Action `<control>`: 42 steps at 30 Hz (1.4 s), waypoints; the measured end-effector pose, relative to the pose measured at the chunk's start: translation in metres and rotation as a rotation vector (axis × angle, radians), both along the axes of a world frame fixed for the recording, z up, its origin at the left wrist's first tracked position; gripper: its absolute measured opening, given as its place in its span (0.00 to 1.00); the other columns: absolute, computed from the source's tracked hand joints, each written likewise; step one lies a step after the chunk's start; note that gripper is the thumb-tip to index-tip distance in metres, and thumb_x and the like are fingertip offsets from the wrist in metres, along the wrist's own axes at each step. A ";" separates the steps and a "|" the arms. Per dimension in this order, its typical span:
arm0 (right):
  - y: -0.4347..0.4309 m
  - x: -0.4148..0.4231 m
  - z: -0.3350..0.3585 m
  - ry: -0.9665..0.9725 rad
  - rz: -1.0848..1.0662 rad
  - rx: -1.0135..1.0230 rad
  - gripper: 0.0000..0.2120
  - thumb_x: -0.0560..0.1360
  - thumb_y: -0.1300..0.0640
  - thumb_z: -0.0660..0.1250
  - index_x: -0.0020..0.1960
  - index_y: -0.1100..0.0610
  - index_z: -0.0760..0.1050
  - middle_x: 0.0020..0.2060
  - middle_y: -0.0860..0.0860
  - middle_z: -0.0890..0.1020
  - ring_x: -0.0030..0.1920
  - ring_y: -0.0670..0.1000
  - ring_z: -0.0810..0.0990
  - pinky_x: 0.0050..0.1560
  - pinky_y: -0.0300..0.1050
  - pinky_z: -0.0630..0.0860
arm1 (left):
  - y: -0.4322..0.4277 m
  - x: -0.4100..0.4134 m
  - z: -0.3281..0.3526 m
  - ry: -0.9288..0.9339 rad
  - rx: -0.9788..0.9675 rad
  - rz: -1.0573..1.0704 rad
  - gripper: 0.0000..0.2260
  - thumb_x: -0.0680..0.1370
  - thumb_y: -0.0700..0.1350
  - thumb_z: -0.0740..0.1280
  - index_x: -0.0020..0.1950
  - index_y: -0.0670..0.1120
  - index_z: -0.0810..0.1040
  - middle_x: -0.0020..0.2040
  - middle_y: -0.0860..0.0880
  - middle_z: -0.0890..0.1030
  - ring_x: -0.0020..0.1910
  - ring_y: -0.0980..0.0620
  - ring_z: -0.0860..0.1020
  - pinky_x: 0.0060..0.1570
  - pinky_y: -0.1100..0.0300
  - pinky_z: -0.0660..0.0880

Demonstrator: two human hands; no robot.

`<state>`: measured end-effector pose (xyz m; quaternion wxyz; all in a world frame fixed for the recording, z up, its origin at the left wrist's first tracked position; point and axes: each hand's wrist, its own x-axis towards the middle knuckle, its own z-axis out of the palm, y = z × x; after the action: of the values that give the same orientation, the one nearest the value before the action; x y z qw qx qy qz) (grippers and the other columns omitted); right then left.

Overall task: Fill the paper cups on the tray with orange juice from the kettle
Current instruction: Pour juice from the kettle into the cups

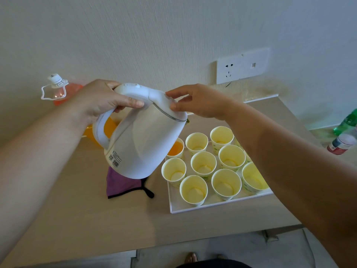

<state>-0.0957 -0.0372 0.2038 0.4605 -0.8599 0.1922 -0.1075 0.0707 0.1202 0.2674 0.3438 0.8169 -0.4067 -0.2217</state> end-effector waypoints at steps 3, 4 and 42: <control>-0.001 -0.001 -0.005 -0.007 0.000 0.027 0.20 0.75 0.52 0.69 0.66 0.47 0.73 0.53 0.43 0.77 0.58 0.46 0.78 0.55 0.36 0.68 | -0.002 -0.001 0.000 -0.016 0.014 0.003 0.31 0.34 0.65 0.77 0.29 0.50 0.78 0.21 0.56 0.73 0.21 0.59 0.70 0.22 0.71 0.67; -0.001 -0.001 -0.007 -0.004 0.001 0.030 0.20 0.75 0.52 0.69 0.66 0.47 0.73 0.53 0.43 0.78 0.58 0.45 0.78 0.56 0.36 0.68 | -0.003 -0.002 -0.001 -0.022 0.026 0.010 0.29 0.38 0.62 0.79 0.31 0.49 0.77 0.21 0.56 0.73 0.22 0.59 0.70 0.23 0.70 0.68; 0.001 0.009 -0.015 -0.053 0.032 0.100 0.21 0.74 0.56 0.70 0.66 0.49 0.73 0.62 0.45 0.77 0.58 0.46 0.78 0.61 0.40 0.71 | 0.001 -0.002 -0.002 -0.080 0.078 0.103 0.12 0.64 0.44 0.79 0.38 0.43 0.78 0.32 0.47 0.74 0.31 0.51 0.70 0.34 0.59 0.68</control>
<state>-0.0864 -0.0365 0.1884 0.5097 -0.8355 0.1713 -0.1132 0.0692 0.1208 0.2651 0.3060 0.8578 -0.3684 -0.1867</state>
